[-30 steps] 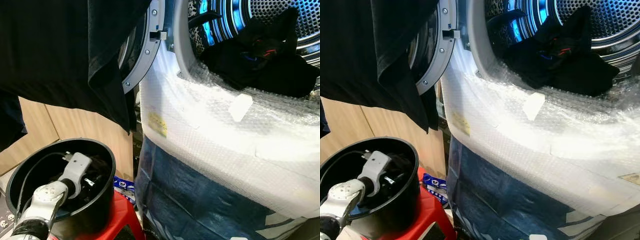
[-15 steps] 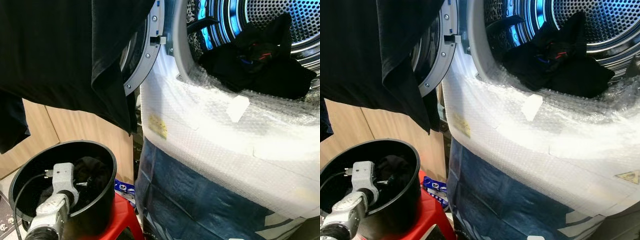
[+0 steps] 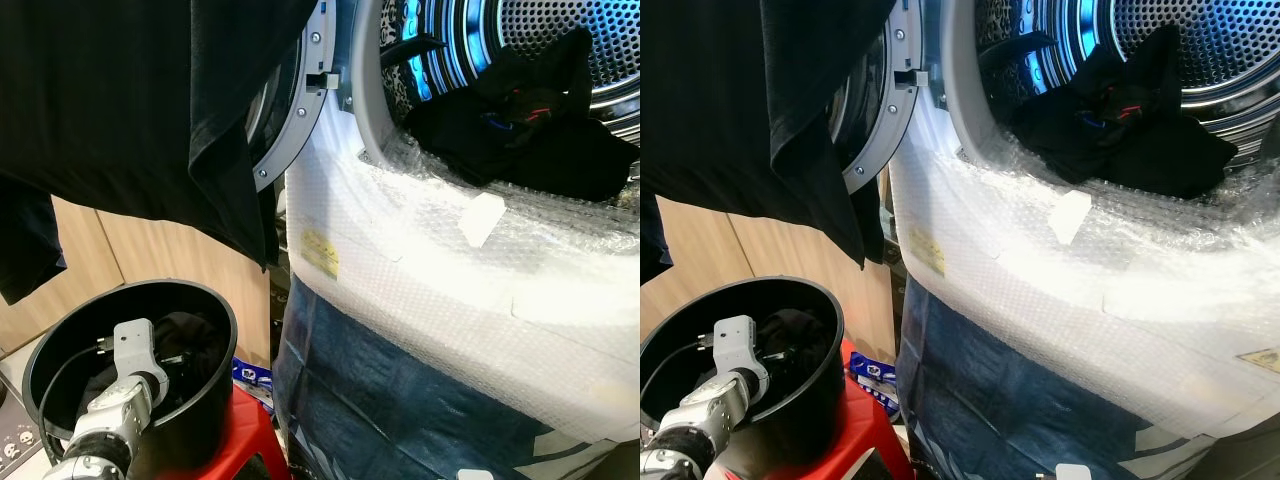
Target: Clothes washing
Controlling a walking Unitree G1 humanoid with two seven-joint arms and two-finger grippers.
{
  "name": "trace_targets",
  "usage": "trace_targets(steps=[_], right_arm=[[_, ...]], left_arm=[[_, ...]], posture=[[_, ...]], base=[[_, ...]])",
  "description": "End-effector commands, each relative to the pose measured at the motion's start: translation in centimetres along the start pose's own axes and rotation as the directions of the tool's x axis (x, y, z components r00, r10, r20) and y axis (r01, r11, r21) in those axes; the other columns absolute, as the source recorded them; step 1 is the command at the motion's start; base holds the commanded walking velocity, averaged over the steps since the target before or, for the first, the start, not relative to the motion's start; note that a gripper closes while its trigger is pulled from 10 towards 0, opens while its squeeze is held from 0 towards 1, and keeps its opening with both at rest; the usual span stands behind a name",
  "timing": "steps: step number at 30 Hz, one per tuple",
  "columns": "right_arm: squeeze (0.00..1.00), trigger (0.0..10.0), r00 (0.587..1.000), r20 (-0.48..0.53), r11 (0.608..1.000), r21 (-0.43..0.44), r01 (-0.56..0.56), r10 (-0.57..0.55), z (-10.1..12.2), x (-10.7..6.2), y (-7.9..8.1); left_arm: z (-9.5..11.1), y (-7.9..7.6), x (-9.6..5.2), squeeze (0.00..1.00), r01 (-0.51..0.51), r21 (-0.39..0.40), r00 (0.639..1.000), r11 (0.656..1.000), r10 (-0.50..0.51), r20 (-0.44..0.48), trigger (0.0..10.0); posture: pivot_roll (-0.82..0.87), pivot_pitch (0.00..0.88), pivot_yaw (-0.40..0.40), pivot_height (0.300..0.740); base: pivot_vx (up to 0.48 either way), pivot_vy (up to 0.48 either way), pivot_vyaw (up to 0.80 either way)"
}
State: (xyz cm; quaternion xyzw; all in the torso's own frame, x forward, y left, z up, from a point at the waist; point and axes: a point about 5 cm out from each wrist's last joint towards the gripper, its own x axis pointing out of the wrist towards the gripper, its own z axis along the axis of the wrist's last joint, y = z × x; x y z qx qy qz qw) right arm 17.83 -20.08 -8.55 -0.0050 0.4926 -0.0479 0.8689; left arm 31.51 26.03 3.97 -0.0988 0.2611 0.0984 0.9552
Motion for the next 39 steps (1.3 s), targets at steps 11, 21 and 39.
trace_targets(steps=[11, 21, 39], right_arm=[[0.0, 10.0, 1.0, 0.006, 0.999, 0.036, 0.02, -0.02, 0.8, 0.1, -0.2], [0.0, 10.0, 1.0, -0.012, 0.997, 0.079, 0.027, -0.026, 0.4, 0.1, -0.3], [0.0, 10.0, 1.0, -0.004, 0.998, 0.053, 0.03, -0.03, 1.1, 0.1, -1.0]], left_arm=[[0.9, -1.2, 0.5, 0.0, -0.012, -0.034, 0.999, 0.999, 0.01, -0.051, 0.0], [1.8, -1.6, 0.6, 0.0, -0.006, 0.042, 1.0, 0.999, 0.007, -0.02, 0.0], [2.7, -2.5, 0.8, 0.0, 0.001, -0.033, 1.0, 0.999, 0.0, 0.019, 0.0]], posture=[[0.03, 0.0, -0.055, 0.74], [0.02, 0.0, -0.063, 0.74], [0.01, 0.0, -0.088, 0.74]], base=[[0.0, 0.0, 0.0], [0.0, 0.0, 0.0], [0.0, 0.0, 0.0]])
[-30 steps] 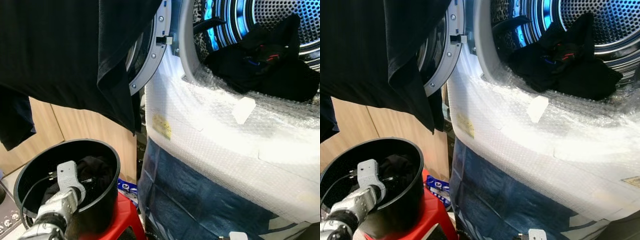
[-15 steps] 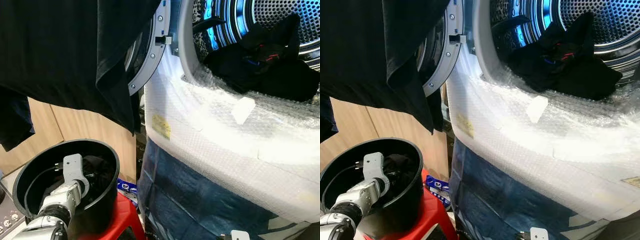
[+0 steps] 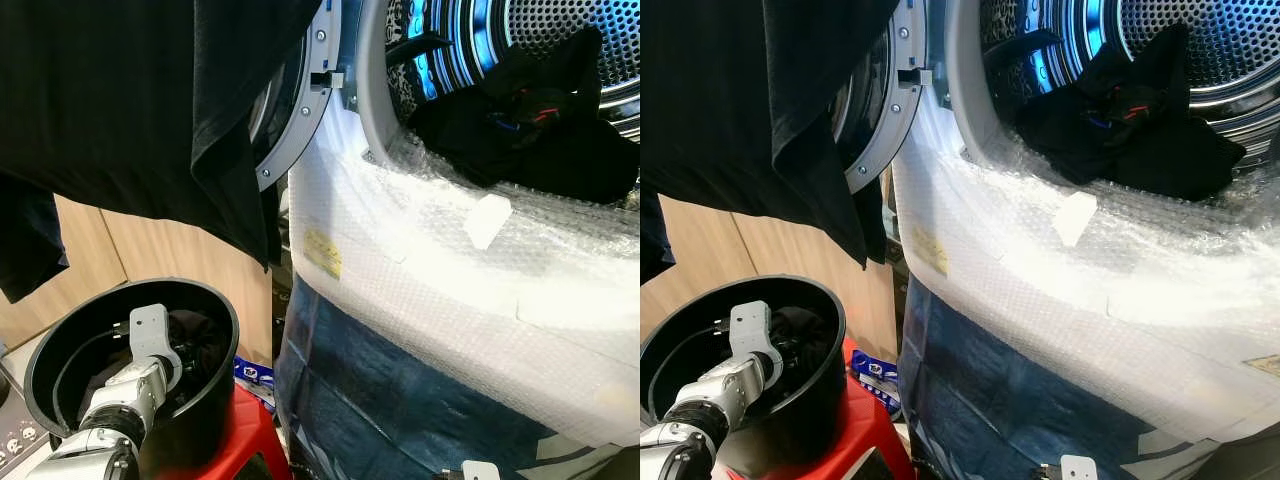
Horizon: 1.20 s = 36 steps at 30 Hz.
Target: Clothes washing
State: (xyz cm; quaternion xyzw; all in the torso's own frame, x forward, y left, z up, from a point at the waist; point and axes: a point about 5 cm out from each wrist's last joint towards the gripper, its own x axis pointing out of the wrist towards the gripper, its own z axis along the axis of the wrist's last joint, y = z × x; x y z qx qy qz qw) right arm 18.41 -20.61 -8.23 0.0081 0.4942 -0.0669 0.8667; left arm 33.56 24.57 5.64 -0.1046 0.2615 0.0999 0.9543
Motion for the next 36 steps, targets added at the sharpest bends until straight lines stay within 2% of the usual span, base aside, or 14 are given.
trace_targets(steps=[1, 11, 17, 19, 26, 27, 31, 32, 33, 36], right_arm=[[0.0, 10.0, 1.0, 0.003, 1.0, 0.011, 0.009, -0.009, 0.4, 0.0, -0.5], [0.0, 10.0, 1.0, -0.003, 1.0, 0.018, 0.007, -0.007, 0.3, 0.0, -0.8], [0.0, 10.0, 1.0, 0.0, 1.0, 0.03, 0.009, -0.009, 0.5, 0.0, -0.7], [0.0, 10.0, 1.0, 0.011, 0.998, 0.061, 0.014, -0.015, 0.8, 0.0, -0.6], [0.0, 10.0, 1.0, 0.016, 0.998, 0.058, -0.003, 0.002, 1.0, 0.1, 0.2], [0.0, 10.0, 1.0, 0.015, 0.998, 0.06, -0.006, 0.005, 1.0, 0.1, 0.4], [0.0, 10.0, 1.0, 0.014, 0.997, 0.072, -0.008, 0.007, 0.8, 0.1, 0.8], [0.0, 10.0, 1.0, 0.015, 0.997, 0.078, -0.009, 0.008, 0.8, 0.1, 0.9], [0.0, 10.0, 1.0, 0.018, 0.997, 0.081, -0.011, 0.01, 0.8, 0.1, 1.0], [0.0, 10.0, 1.0, 0.019, 0.996, 0.091, -0.007, 0.005, 0.8, 0.1, 0.9]], left_arm=[[0.6, -0.4, 0.1, 0.0, -0.004, -0.016, 1.0, 1.0, 0.004, 0.019, 0.0], [-0.3, -0.6, 0.2, 0.0, -0.017, 0.015, 1.0, 1.0, 0.017, -0.022, 0.0], [-0.7, -0.9, 0.1, 0.0, 0.012, 0.042, 0.999, 0.999, -0.01, -0.035, 0.0], [-0.8, -0.8, 0.1, 0.0, 0.007, 0.061, 0.999, 0.998, -0.005, -0.038, 0.0], [-1.1, -1.0, 0.1, 0.0, 0.036, 0.09, 0.999, 0.995, -0.034, -0.027, 0.0], [-0.8, -1.6, 0.0, 0.0, 0.098, 0.105, 0.995, 0.99, -0.1, 0.018, 0.0], [-0.1, -3.3, -0.4, 0.0, 0.243, 0.219, 0.961, 0.945, -0.265, 0.081, 0.0], [0.1, -3.6, -0.6, 0.0, 0.28, 0.251, 0.946, 0.927, -0.311, 0.094, 0.0], [0.5, -4.0, -1.2, 0.0, 0.366, 0.266, 0.905, 0.892, -0.408, 0.12, 0.0], [0.8, -4.4, -2.0, 0.0, 0.463, 0.296, 0.85, 0.836, -0.513, 0.118, 0.0]], posture=[[0.01, 0.0, -0.088, 0.74], [-0.01, 0.0, -0.092, 0.74], [0.0, 0.0, -0.083, 0.74], [0.0, 0.0, -0.071, 0.74], [0.0, 0.0, -0.038, 0.74], [0.0, 0.0, -0.023, 0.74], [0.0, 0.0, -0.001, 0.74], [-0.01, 0.0, 0.012, 0.74], [-0.01, 0.0, 0.02, 0.74], [-0.01, 0.0, 0.025, 0.74]], base=[[0.0, 0.0, 0.0], [0.0, 0.0, 0.0], [0.0, 0.0, 0.0], [0.0, 0.0, 0.0], [0.0, 0.0, 0.0], [0.0, 0.0, 0.0], [0.0, 0.0, 0.0], [0.0, 0.0, 0.0], [0.0, 0.0, 0.0], [0.0, 0.0, 0.0]])
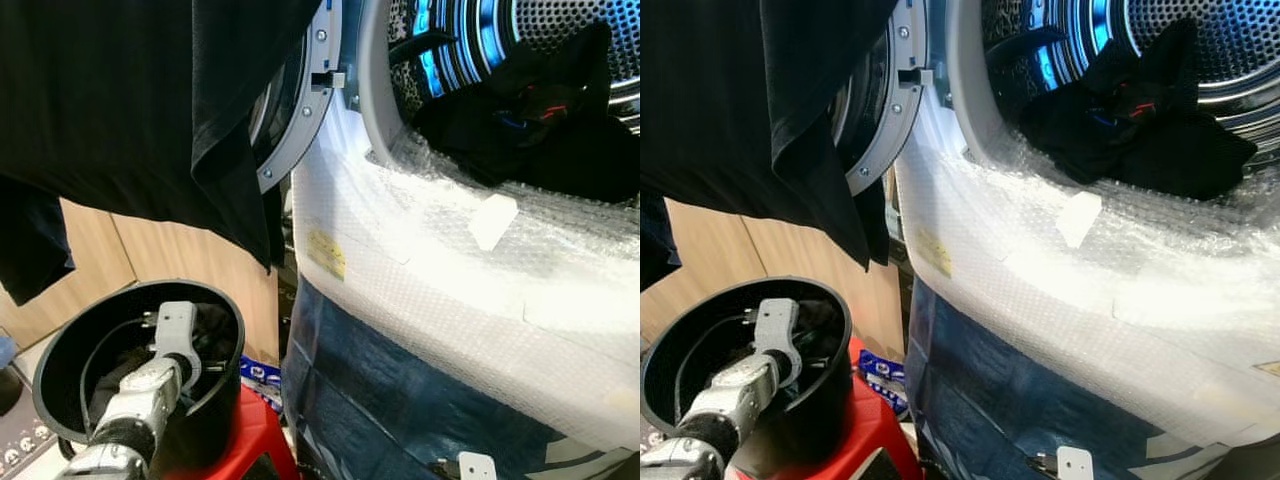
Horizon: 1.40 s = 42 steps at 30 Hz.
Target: Clothes washing
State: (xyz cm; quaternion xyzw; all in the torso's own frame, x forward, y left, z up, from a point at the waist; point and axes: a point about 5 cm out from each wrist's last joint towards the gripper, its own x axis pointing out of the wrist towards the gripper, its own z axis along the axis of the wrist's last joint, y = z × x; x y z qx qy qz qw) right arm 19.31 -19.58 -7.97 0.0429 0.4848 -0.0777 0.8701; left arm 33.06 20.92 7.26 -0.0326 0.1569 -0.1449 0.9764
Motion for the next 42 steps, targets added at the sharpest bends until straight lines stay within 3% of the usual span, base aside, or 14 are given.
trace_targets(steps=[1, 2, 9, 11, 12, 13, 20, 21, 23, 26, 27, 31, 37, 42], right_arm=[[0.0, 10.0, 1.0, 0.003, 1.0, 0.022, 0.012, -0.012, 0.0, 0.0, -0.2], [0.0, 10.0, 1.0, -0.001, 1.0, 0.024, 0.015, -0.015, -0.2, 0.0, -0.3], [0.0, 10.0, 1.0, -0.021, 1.0, 0.013, 0.019, -0.019, -1.0, -0.1, -0.4], [0.0, 10.0, 1.0, -0.026, 1.0, 0.005, 0.01, -0.01, -1.2, -0.1, -0.1], [0.0, 10.0, 1.0, -0.026, 1.0, 0.005, 0.01, -0.01, -1.2, -0.1, -0.1], [0.0, 10.0, 1.0, -0.025, 1.0, 0.006, 0.004, -0.004, -1.2, -0.1, 0.2], [0.0, 10.0, 1.0, -0.009, 1.0, 0.017, -0.012, 0.012, -0.6, 0.0, 1.0], [0.0, 10.0, 1.0, -0.009, 1.0, 0.017, -0.012, 0.012, -0.6, 0.0, 1.0], [0.0, 10.0, 1.0, -0.003, 1.0, 0.028, -0.012, 0.012, -0.4, 0.0, 1.1], [0.0, 10.0, 1.0, -0.001, 0.999, 0.032, -0.011, 0.011, -0.4, 0.0, 1.1], [0.0, 10.0, 1.0, 0.001, 0.999, 0.035, -0.009, 0.009, -0.3, 0.0, 1.0], [0.0, 10.0, 1.0, 0.0, 0.999, 0.041, -0.006, 0.006, -0.4, 0.0, 1.0], [0.0, 10.0, 1.0, 0.007, 0.998, 0.057, 0.001, -0.001, -0.3, 0.0, 0.9], [0.0, 10.0, 1.0, 0.012, 0.999, 0.042, 0.017, -0.017, -0.3, 0.0, 0.7]], left_arm=[[0.9, -1.0, -0.1, 0.0, 0.122, 0.03, 0.992, 0.992, -0.123, 0.027, 0.0], [1.4, -1.5, -1.0, 0.0, 0.229, 0.066, 0.973, 0.971, -0.231, 0.021, 0.0], [3.5, -2.6, -3.4, 0.0, 0.432, 0.149, 0.9, 0.889, -0.435, -0.012, 0.0], [4.6, -3.8, -3.9, 0.0, 0.521, 0.185, 0.85, 0.833, -0.526, -0.027, 0.0], [4.6, -3.8, -3.9, 0.0, 0.521, 0.185, 0.85, 0.833, -0.526, -0.027, 0.0], [5.5, -4.9, -3.9, 0.0, 0.572, 0.207, 0.814, 0.794, -0.58, -0.028, 0.0], [8.8, -9.3, -2.9, 0.0, 0.724, 0.28, 0.667, 0.63, -0.744, -0.049, 0.0], [8.8, -9.3, -2.9, 0.0, 0.724, 0.28, 0.667, 0.63, -0.744, -0.049, 0.0], [9.8, -11.5, -2.2, 0.0, 0.772, 0.308, 0.599, 0.557, -0.799, -0.058, 0.0], [9.9, -12.7, -2.1, 0.0, 0.8, 0.308, 0.559, 0.515, -0.826, -0.069, 0.0], [9.9, -14.1, -2.0, 0.0, 0.832, 0.305, 0.509, 0.463, -0.857, -0.086, 0.0], [9.6, -16.5, -1.7, 0.0, 0.88, 0.29, 0.421, 0.377, -0.901, -0.107, 0.0], [9.1, -20.2, -1.4, 0.0, 0.921, 0.271, 0.321, 0.281, -0.94, -0.115, 0.0], [9.2, -21.2, -1.6, 0.0, 0.928, 0.274, 0.291, 0.253, -0.95, -0.109, 0.0]], posture=[[-0.01, 0.0, 0.033, 0.74], [0.0, 0.0, 0.038, 0.74], [0.02, 0.0, 0.042, 0.74], [0.02, 0.0, 0.046, 0.74], [0.02, 0.0, 0.046, 0.74], [0.01, 0.0, 0.05, 0.74], [0.01, 0.0, 0.058, 0.74], [0.01, 0.0, 0.058, 0.74], [0.0, 0.0, 0.064, 0.74], [0.0, 0.0, 0.067, 0.74], [0.0, 0.0, 0.067, 0.74], [0.0, 0.0, 0.071, 0.74], [-0.01, 0.0, 0.08, 0.74], [-0.01, 0.0, 0.083, 0.74]], base=[[0.0, 0.0, 0.0], [0.0, 0.0, 0.0], [0.0, 0.0, 0.0], [0.0, 0.0, 0.0], [0.0, 0.0, 0.0], [0.0, 0.0, 0.0], [0.0, 0.0, 0.0], [0.0, 0.0, 0.0], [0.0, 0.0, 0.0], [0.0, 0.0, 0.0], [0.0, 0.0, 0.0], [0.0, 0.0, 0.0], [0.0, 0.0, 0.0], [0.0, 0.0, 0.0]])
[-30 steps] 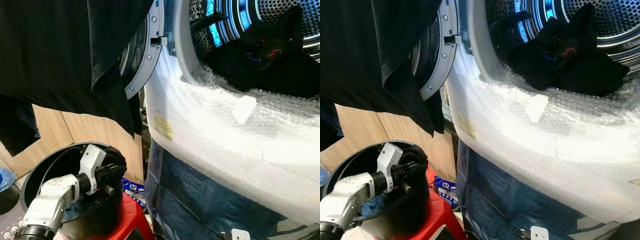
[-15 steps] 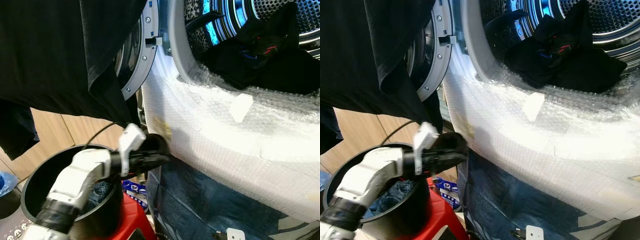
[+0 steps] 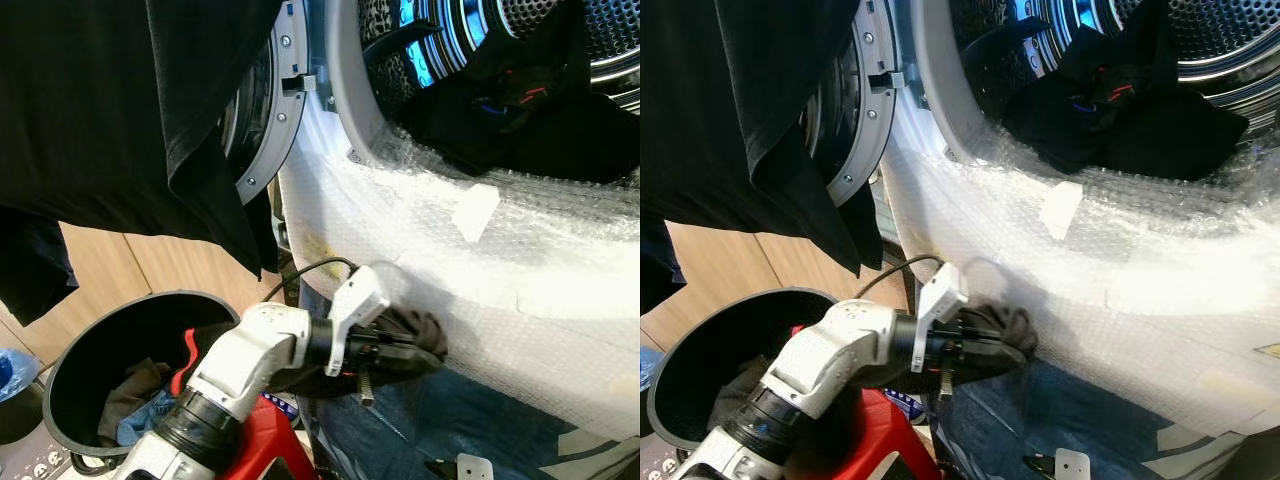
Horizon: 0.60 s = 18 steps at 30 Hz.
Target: Clothes washing
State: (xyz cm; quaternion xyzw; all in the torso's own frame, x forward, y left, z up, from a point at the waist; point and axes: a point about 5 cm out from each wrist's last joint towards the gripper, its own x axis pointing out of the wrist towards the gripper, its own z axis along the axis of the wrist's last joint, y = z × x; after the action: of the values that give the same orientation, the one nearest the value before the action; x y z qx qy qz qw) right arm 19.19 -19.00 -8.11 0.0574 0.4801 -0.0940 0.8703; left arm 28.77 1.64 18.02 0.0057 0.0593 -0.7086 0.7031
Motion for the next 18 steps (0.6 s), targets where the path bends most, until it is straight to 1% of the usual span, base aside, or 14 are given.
trace_targets(steps=[1, 4, 5, 6, 7, 8, 10, 12, 15, 17, 18], right_arm=[[0.0, 10.0, 1.0, 0.009, 1.0, 0.006, 0.005, -0.005, -0.1, 0.0, 0.1], [0.0, 10.0, 1.0, 0.012, 1.0, 0.012, 0.004, -0.005, -0.2, 0.0, 0.2], [0.0, 10.0, 1.0, 0.006, 1.0, 0.015, 0.006, -0.006, -0.4, -0.1, 0.2], [0.0, 10.0, 1.0, 0.001, 1.0, 0.014, 0.008, -0.008, -0.6, -0.1, 0.2], [0.0, 10.0, 1.0, -0.001, 1.0, 0.014, 0.008, -0.008, -0.7, -0.1, 0.3], [0.0, 10.0, 1.0, -0.001, 1.0, 0.014, 0.008, -0.008, -0.7, -0.1, 0.3], [0.0, 10.0, 1.0, -0.003, 1.0, 0.012, 0.006, -0.006, -0.9, -0.1, 0.4], [0.0, 10.0, 1.0, -0.004, 1.0, 0.007, 0.004, -0.004, -0.9, -0.1, 0.4], [0.0, 10.0, 1.0, 0.003, 1.0, 0.012, 0.009, -0.01, -0.8, -0.1, 0.3], [0.0, 10.0, 1.0, 0.011, 1.0, 0.013, 0.011, -0.012, -0.5, -0.1, 0.2], [0.0, 10.0, 1.0, 0.015, 1.0, 0.016, 0.011, -0.012, -0.4, -0.1, 0.1]], left_arm=[[1.0, -0.3, 0.6, 0.0, 0.027, 0.03, 0.999, 0.999, -0.027, 0.017, 0.0], [1.4, -1.4, 2.1, 0.0, 0.096, 0.004, 0.993, 0.995, -0.096, 0.066, 0.0], [1.4, -2.3, 3.2, 0.0, 0.152, -0.002, 0.986, 0.988, -0.151, 0.07, 0.0], [1.2, -2.7, 3.8, 0.0, 0.179, -0.002, 0.982, 0.984, -0.178, 0.067, 0.0], [1.2, -2.8, 4.3, 0.0, 0.187, -0.003, 0.98, 0.982, -0.186, 0.068, 0.0], [1.2, -2.8, 4.3, 0.0, 0.187, -0.003, 0.98, 0.982, -0.186, 0.068, 0.0], [1.7, -3.3, 5.9, 0.0, 0.219, 0.005, 0.972, 0.976, -0.219, 0.087, 0.0], [2.3, -3.6, 7.0, 0.0, 0.24, 0.022, 0.966, 0.97, -0.241, 0.097, 0.0], [2.9, -3.9, 8.0, 0.0, 0.256, 0.04, 0.96, 0.966, -0.259, 0.107, 0.0], [3.1, -3.9, 8.0, 0.0, 0.253, 0.047, 0.959, 0.966, -0.257, 0.118, 0.0], [3.1, -3.8, 7.8, 0.0, 0.236, 0.041, 0.962, 0.971, -0.239, 0.131, 0.0]], posture=[[-0.02, 0.0, 0.091, 0.74], [-0.02, 0.0, 0.092, 0.74], [-0.02, 0.0, 0.094, 0.74], [-0.02, 0.0, 0.095, 0.74], [-0.02, 0.0, 0.096, 0.74], [-0.02, 0.0, 0.096, 0.74], [-0.03, 0.0, 0.094, 0.74], [-0.03, 0.0, 0.094, 0.74], [-0.04, 0.0, 0.095, 0.74], [-0.05, 0.0, 0.097, 0.74], [-0.05, 0.0, 0.097, 0.74]], base=[[0.0, 0.0, 0.0], [0.0, 0.0, 0.0], [0.0, 0.0, 0.0], [0.0, 0.0, 0.0], [0.0, 0.0, 0.0], [0.0, 0.0, 0.0], [0.0, 0.0, 0.0], [0.0, 0.0, 0.0], [0.0, 0.0, 0.0], [0.0, 0.0, 0.0], [0.0, 0.0, 0.0]])
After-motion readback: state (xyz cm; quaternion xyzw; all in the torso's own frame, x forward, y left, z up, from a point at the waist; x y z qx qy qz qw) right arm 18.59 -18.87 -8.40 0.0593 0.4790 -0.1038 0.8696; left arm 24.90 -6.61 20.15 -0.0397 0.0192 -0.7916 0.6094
